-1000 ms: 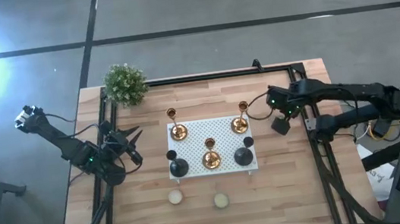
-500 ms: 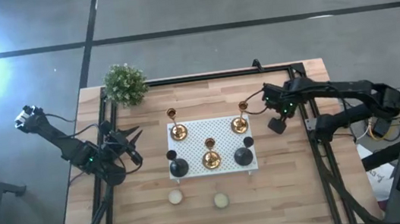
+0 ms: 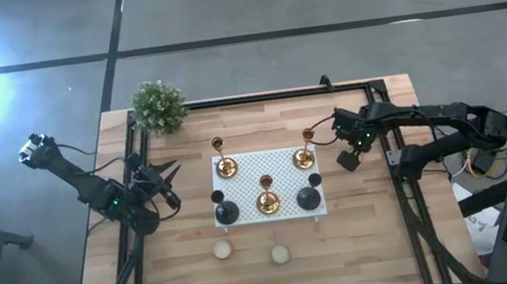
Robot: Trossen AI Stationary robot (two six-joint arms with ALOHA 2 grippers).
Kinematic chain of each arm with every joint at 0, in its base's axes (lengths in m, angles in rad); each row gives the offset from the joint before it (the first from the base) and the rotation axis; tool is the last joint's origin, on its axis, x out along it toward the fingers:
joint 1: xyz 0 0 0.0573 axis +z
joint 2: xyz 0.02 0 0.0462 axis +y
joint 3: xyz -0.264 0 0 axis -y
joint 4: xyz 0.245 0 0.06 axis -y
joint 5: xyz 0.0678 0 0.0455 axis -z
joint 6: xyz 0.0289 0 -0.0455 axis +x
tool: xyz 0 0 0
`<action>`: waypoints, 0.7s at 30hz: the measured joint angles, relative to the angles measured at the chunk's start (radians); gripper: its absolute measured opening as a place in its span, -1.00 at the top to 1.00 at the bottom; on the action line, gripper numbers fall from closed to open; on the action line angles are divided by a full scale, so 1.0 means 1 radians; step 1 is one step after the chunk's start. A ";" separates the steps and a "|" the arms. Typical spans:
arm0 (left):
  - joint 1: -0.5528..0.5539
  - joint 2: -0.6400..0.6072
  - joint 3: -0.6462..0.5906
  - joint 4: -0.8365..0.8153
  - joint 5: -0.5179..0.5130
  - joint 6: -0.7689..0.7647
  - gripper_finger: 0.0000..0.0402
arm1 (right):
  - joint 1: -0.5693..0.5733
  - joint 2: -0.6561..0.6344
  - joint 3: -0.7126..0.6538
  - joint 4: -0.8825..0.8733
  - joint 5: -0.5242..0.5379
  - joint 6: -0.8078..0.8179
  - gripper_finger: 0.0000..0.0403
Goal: Pick & Place candle stick holders
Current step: Put the right scented candle on the shelf
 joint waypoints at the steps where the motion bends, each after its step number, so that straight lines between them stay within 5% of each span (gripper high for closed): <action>1: 0.000 0.000 0.000 0.000 0.000 0.000 0.59 | 0.000 0.000 -0.006 0.009 -0.013 0.006 -0.64; 21: 0.000 0.000 0.000 0.000 0.005 0.001 0.59 | 0.001 0.002 -0.117 0.141 0.003 0.235 -0.73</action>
